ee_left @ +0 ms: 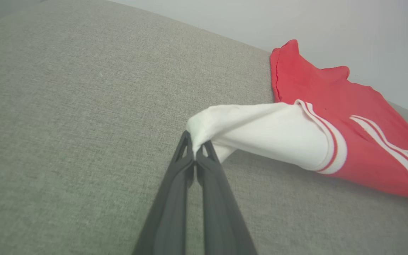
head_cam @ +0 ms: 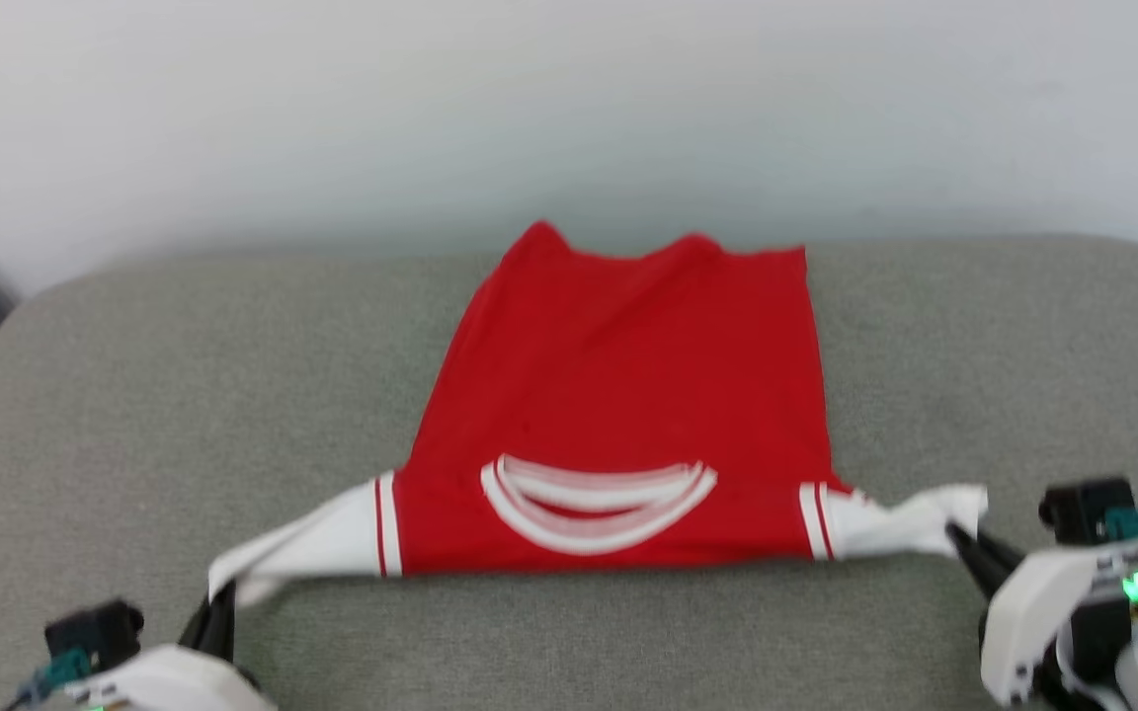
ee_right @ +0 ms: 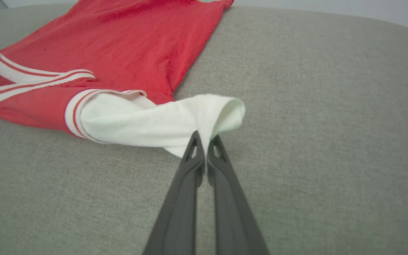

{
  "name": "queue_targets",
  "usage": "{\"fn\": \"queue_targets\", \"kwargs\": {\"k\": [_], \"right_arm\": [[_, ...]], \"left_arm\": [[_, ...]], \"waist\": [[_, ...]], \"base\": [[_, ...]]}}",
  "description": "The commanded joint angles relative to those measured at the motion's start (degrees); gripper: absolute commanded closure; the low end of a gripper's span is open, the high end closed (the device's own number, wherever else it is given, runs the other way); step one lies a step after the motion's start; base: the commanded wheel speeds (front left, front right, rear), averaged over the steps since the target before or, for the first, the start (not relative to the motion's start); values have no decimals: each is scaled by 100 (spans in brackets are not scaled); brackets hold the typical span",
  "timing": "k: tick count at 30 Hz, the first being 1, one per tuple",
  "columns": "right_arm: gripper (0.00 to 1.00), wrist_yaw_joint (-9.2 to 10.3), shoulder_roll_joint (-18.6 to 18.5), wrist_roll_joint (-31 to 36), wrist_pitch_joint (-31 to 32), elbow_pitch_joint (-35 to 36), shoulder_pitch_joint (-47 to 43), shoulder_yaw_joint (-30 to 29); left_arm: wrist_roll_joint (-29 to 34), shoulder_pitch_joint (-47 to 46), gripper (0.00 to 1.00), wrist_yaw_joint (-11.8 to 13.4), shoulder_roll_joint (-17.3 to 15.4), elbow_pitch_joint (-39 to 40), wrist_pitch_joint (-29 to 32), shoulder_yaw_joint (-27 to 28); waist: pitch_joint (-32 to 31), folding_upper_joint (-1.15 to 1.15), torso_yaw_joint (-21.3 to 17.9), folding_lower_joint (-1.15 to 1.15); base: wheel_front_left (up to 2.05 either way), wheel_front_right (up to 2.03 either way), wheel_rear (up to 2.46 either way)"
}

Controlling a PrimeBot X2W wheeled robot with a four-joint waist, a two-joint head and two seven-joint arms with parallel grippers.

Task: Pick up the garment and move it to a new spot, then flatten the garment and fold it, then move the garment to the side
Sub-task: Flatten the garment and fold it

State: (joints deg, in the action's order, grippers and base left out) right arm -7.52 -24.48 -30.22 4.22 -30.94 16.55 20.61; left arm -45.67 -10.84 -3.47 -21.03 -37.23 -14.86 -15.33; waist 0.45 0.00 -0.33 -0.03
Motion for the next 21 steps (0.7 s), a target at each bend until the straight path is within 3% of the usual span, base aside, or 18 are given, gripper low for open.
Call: {"fn": "queue_targets", "kwargs": {"k": [1, 11, 12, 13, 14, 21], "right_arm": [[100, 7, -14, -37, 125, 238, -439, -154], [100, 8, 183, 324, 554, 1012, -2283, -854], [70, 7, 219, 402, 581, 1074, -2439, -929], [30, 7, 267, 452, 627, 1143, -2592, -973], [0, 7, 329, 457, 688, 1201, -2721, -1028], [0, 5, 546, 417, 809, 1924, -2870, -1722]], "left_arm": [[-46, 405, 100, 120, -73, 282, 36, 24], [-7, 1992, 100, 811, -318, 1736, 302, 5], [-3, 2122, 100, 882, -345, 1902, 333, 9], [15, 2226, 100, 946, -372, 2055, 344, 13], [25, 2318, 100, 1011, -380, 2196, 351, 22], [153, 2512, 100, 1306, -416, 2982, 327, 21]], "waist": [[-277, 0, 37, 3], [-381, 0, 113, 3], [-378, 0, 127, 3], [-370, 0, 150, 3], [-362, 0, 171, 3], [-273, 0, 354, 3]], "base": [[0, 0, 0], [0, 0, 0], [0, 0, 0], [0, 0, 0], [0, 0, 0], [0, 0, 0]]}}
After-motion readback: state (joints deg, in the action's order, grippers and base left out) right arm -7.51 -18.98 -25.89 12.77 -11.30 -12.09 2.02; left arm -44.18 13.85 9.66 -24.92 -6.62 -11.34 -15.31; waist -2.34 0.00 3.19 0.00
